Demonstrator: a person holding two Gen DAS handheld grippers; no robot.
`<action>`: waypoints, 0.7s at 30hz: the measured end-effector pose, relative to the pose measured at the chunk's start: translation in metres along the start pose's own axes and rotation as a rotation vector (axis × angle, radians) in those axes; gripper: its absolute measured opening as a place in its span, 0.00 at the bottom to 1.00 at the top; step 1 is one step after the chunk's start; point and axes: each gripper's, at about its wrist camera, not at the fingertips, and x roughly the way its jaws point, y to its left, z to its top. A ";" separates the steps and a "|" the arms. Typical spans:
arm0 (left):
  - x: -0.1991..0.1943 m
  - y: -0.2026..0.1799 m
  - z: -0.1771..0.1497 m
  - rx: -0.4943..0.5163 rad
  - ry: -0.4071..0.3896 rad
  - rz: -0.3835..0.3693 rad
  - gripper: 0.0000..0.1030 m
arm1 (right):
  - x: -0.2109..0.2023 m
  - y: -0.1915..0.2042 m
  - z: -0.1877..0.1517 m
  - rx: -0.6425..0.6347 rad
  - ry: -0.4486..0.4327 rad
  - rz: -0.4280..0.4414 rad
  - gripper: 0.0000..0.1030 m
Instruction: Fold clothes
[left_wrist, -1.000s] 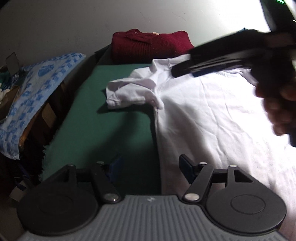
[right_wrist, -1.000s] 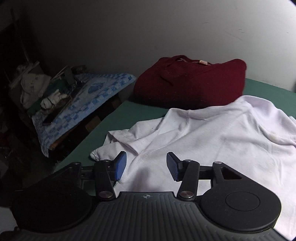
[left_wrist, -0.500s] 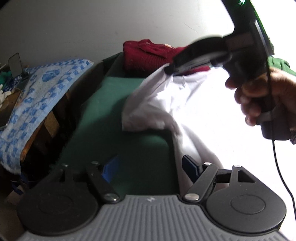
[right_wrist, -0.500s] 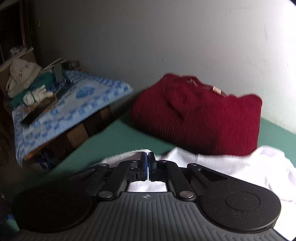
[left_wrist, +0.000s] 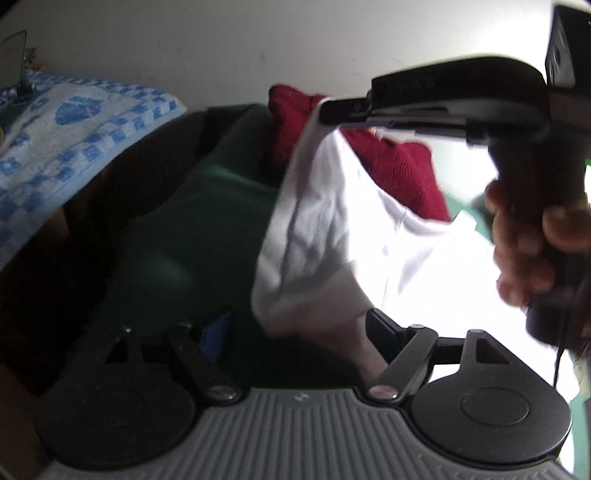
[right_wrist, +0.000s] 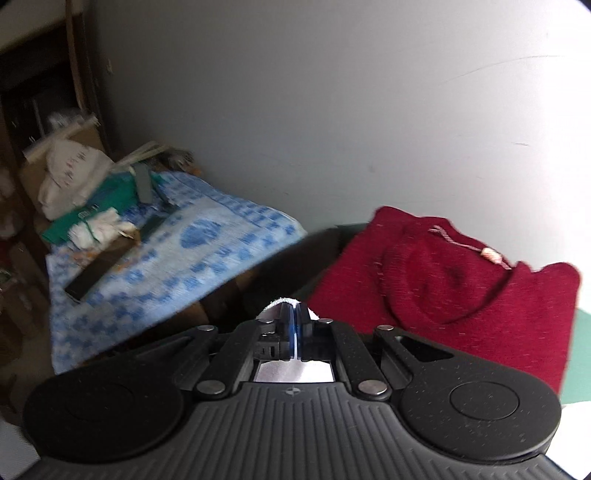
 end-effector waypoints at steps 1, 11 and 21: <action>0.002 0.001 0.001 -0.018 0.000 -0.023 0.77 | -0.001 -0.002 -0.001 0.013 -0.013 0.016 0.01; 0.022 -0.008 0.010 -0.077 0.027 -0.121 0.05 | 0.008 -0.039 -0.007 0.164 -0.027 0.051 0.02; 0.007 -0.017 0.004 0.014 -0.038 0.009 0.09 | -0.013 -0.065 -0.025 0.286 -0.041 -0.009 0.45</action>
